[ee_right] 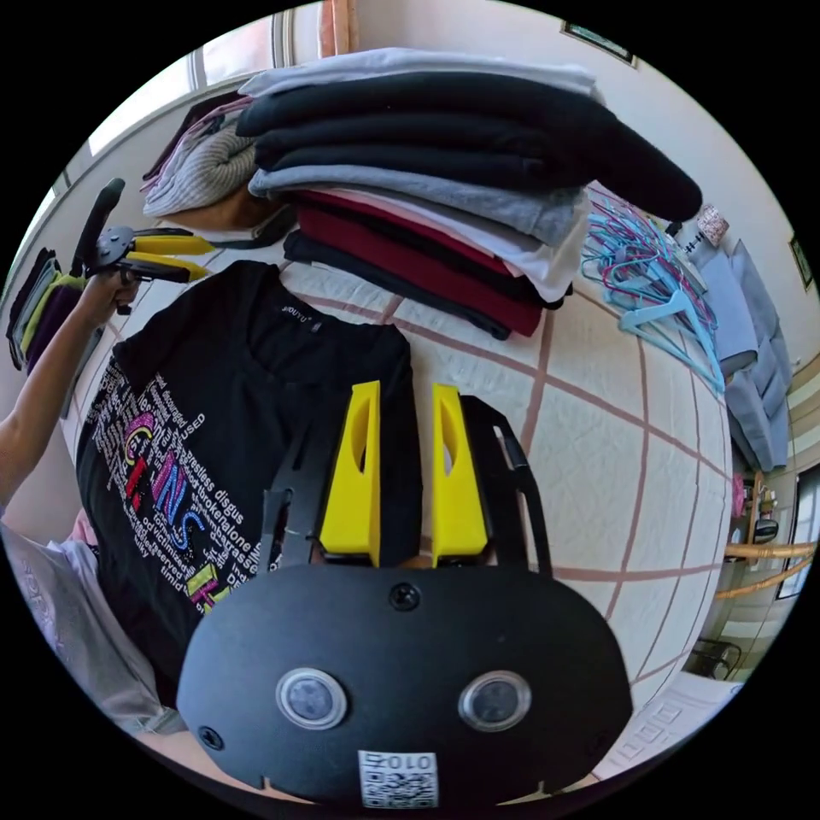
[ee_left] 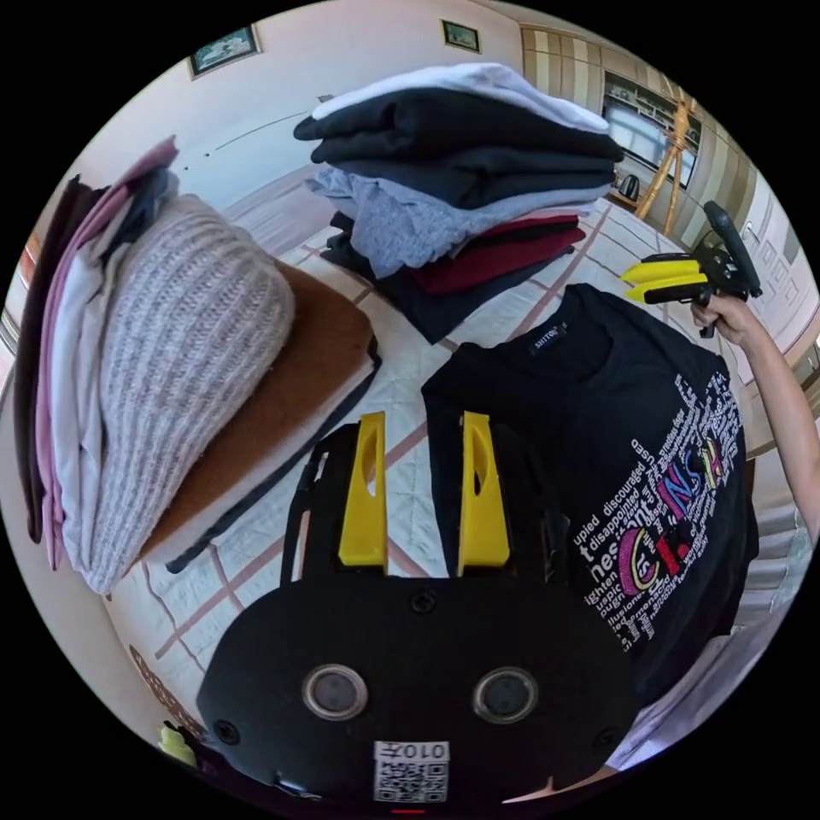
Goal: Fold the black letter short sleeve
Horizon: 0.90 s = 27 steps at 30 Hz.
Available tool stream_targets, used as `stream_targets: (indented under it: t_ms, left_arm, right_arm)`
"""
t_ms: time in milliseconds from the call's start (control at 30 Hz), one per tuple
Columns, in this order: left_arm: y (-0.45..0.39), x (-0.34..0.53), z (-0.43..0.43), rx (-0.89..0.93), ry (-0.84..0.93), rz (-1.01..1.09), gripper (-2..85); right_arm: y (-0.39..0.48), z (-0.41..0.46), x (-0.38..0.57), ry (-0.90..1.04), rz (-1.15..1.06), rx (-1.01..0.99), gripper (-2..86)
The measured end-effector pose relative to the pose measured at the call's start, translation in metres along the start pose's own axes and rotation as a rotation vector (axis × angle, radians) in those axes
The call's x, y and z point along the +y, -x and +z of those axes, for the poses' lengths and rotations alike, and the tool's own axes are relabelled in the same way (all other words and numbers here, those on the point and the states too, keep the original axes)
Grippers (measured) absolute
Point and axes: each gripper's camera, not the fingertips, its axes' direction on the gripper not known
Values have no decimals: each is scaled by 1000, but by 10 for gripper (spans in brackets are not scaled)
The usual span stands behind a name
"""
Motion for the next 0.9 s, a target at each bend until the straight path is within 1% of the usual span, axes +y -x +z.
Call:
stream_targets:
  t_ms: [233, 333, 433, 500, 567, 700, 767, 833, 900]
  left_arm:
    - [-14, -21, 10, 49, 69, 7, 88]
    - [-24, -22, 11, 78, 92, 27, 62]
    - [-30, -14, -5, 66, 52, 12, 23]
    - [-32, -4, -28, 82, -4, 11, 9]
    - [-37, 4, -51, 85, -52, 28, 4]
    - [-61, 28, -121, 47, -161, 79, 0]
    - [-79, 47, -160, 22, -214, 122, -1]
    - [-102, 76, -201, -8, -267, 178, -1]
    - [-137, 126, -247, -2, -309, 267, -1]
  right_arm:
    - [-5, 30, -13, 32, 9, -109, 93]
    - [12, 40, -10, 66, -38, -67, 80]
    - [21, 37, -3, 46, -53, -3, 52]
    - [19, 27, 2, 37, -30, 11, 46]
    - [17, 13, 9, 15, -21, -20, 43]
    - [31, -40, 39, -100, -40, -8, 39]
    - [50, -70, 65, -166, -82, 26, 39]
    - [86, -112, 121, -284, -144, 50, 38]
    - [117, -133, 172, -350, -178, 46, 37]
